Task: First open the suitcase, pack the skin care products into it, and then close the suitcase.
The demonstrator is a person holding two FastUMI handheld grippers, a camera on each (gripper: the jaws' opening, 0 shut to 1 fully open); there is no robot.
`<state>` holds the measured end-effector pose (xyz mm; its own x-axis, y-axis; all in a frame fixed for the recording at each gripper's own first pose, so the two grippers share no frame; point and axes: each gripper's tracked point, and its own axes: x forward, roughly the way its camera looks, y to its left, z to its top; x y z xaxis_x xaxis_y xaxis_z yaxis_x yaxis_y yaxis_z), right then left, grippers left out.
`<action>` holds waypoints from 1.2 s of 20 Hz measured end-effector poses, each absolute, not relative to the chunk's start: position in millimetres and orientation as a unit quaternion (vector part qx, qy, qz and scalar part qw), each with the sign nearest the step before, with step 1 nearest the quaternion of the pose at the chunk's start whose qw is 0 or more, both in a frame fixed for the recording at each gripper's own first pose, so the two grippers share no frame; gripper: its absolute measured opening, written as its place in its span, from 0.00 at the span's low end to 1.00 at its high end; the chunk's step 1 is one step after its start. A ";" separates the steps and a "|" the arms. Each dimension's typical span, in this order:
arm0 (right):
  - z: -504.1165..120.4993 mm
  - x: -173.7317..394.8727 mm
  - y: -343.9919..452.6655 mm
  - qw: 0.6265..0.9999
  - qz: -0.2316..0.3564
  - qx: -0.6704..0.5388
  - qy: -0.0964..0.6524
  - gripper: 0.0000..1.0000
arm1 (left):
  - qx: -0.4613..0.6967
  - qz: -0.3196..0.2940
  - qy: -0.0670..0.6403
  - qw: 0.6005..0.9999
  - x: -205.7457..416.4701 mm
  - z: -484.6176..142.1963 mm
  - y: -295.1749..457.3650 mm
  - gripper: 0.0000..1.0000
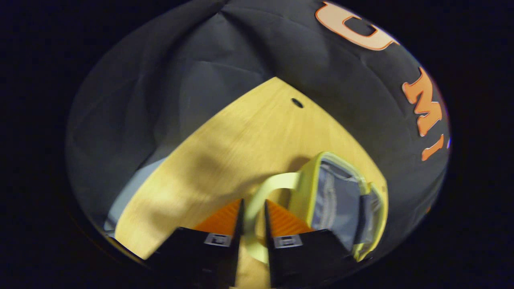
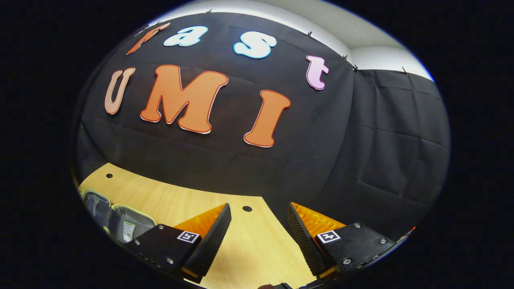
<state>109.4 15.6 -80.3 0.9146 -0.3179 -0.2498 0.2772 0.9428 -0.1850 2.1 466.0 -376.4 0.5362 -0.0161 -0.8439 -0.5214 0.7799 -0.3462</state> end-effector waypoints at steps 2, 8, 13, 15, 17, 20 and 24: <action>-78.8 106.0 10.9 0.975 -0.157 -0.073 0.140 0.91 | -0.280 0.135 0.450 0.837 7.5 -364.8 462.3 0.18; -77.2 103.3 6.3 0.977 -0.150 -0.065 0.134 0.90 | -0.244 0.088 0.383 0.886 49.4 -287.5 447.3 0.09; -77.1 102.5 12.6 0.981 -0.142 -0.048 0.124 0.90 | -0.234 0.043 0.325 0.915 83.2 -218.2 420.2 0.09; -76.7 102.9 18.0 0.983 -0.135 -0.041 0.120 0.90 | -0.237 0.024 0.306 0.922 89.0 -192.2 406.0 0.09; -74.0 104.1 21.4 0.985 -0.128 -0.034 0.112 0.90 | -0.241 0.007 0.291 0.926 92.4 -171.4 391.7 0.08; -72.8 107.5 27.4 0.987 -0.118 -0.019 0.105 0.90 | -0.234 -0.019 0.274 0.933 94.3 -142.0 366.9 0.08; -70.5 115.6 36.7 0.991 -0.093 -0.012 0.091 0.91 | -0.215 -0.045 0.259 0.941 96.5 -111.9 327.6 0.08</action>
<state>115.6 36.7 -70.5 0.9661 -0.1863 -0.1786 0.1820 0.9825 -0.0399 96.5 327.6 -111.9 0.8621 -0.1962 -0.4671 -0.0264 0.9033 -0.4282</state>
